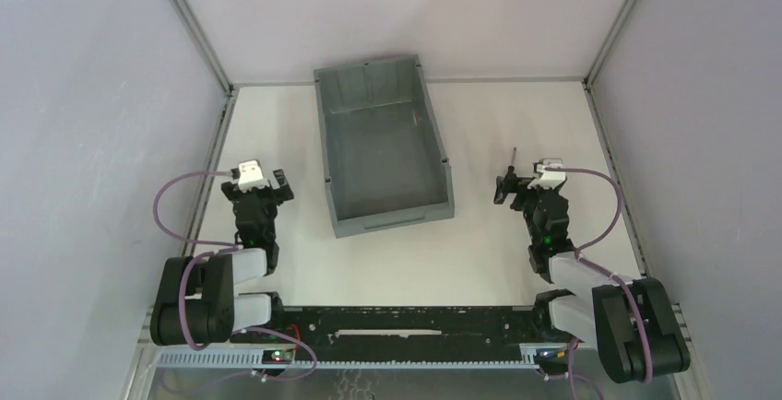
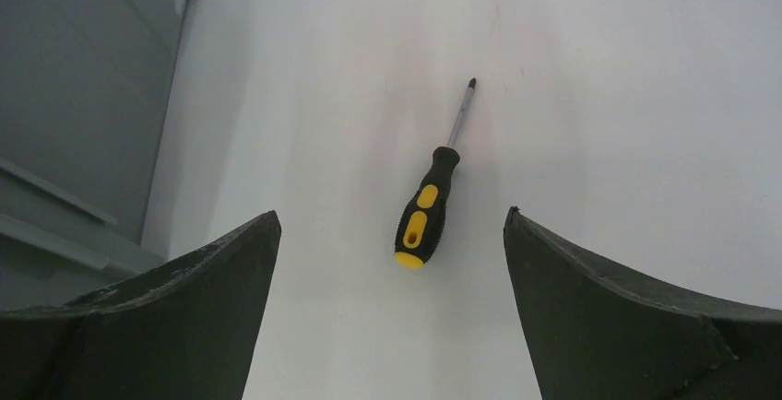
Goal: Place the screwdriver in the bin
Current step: Pick up the screwdriver from the center of the board.
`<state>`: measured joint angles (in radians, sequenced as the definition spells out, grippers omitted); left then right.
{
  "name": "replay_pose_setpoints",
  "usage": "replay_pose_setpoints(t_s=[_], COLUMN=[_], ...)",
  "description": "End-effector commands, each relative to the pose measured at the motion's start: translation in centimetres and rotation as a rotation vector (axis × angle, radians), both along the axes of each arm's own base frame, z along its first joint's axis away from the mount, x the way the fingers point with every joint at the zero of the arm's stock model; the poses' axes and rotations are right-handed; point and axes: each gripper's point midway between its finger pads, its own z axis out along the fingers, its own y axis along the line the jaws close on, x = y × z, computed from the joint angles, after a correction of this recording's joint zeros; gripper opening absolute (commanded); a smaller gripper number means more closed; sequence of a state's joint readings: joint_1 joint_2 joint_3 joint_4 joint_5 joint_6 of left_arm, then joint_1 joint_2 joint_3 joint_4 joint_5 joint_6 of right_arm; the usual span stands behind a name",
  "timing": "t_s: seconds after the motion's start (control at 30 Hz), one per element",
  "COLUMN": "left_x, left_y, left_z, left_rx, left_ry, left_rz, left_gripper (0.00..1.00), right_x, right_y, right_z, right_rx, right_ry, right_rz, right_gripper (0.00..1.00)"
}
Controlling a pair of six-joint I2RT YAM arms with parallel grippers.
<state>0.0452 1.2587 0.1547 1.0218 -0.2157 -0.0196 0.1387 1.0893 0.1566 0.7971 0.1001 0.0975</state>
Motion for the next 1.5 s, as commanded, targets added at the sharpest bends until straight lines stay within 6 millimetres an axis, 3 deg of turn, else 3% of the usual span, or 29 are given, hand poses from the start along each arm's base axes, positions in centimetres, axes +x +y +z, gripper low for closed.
replay_pose_setpoints(t_s=[0.0, 0.53, 0.77, 0.97, 1.47], left_x=[1.1, 1.1, 1.1, 1.1, 1.1], left_y=[0.1, 0.1, 0.1, 0.1, 0.1], left_z=[2.3, 2.3, 2.3, 2.3, 2.3], left_rx=[-0.001, -0.001, -0.001, -0.002, -0.001], left_ry=[-0.065, -0.066, -0.066, -0.065, -0.066], left_rz=[0.010, 0.010, 0.009, 0.011, 0.011], left_gripper=[1.00, 1.00, 1.00, 1.00, 1.00], right_x=[0.9, 0.7, 0.9, 0.6, -1.8], right_y=[0.0, 0.0, 1.1, 0.9, 0.6], right_z=[1.6, 1.5, 2.7, 5.2, 16.2], right_rx=[-0.013, -0.012, -0.036, -0.021, 0.094], right_ry=[-0.042, -0.033, 0.011, 0.040, 0.131], right_rz=[0.006, 0.004, 0.076, 0.057, 0.004], right_gripper=[1.00, 1.00, 1.00, 1.00, 1.00])
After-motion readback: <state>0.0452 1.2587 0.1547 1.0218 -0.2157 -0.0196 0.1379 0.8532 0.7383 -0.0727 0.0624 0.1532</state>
